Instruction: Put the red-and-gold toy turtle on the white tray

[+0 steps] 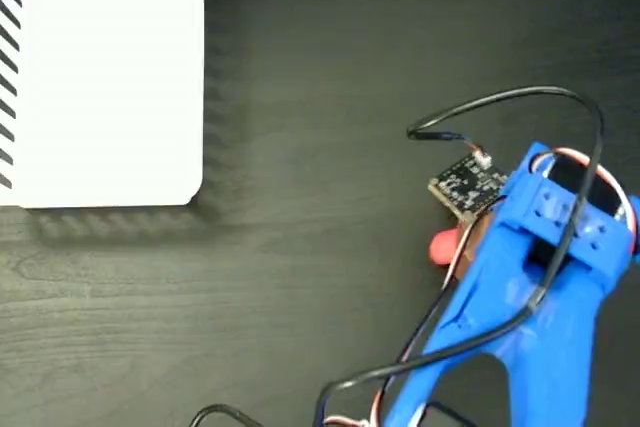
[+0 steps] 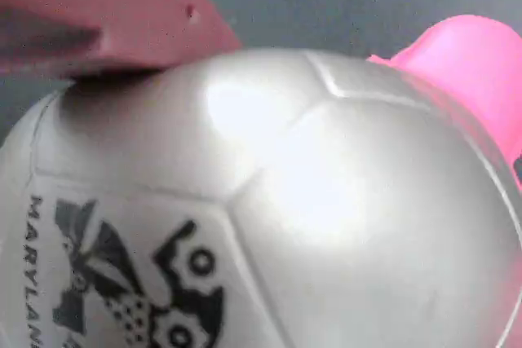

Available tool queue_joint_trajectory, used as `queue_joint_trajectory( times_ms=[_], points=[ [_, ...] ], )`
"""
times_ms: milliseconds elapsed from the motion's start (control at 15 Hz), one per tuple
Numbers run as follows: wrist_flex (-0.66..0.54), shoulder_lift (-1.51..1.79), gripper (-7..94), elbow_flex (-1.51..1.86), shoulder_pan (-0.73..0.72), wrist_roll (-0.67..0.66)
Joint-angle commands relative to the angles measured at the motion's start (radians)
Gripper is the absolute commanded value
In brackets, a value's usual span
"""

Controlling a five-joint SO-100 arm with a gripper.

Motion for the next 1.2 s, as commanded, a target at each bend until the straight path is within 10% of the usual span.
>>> queue_joint_trajectory(
  times_ms=[0, 467, 1133],
  points=[
    [0.109, 0.066, 0, -0.178, 0.009, -0.006],
    [0.483, 0.183, 0, -0.618, -0.206, -0.034],
    [0.488, -0.083, 0, -1.109, -0.834, 0.049]
  ],
)
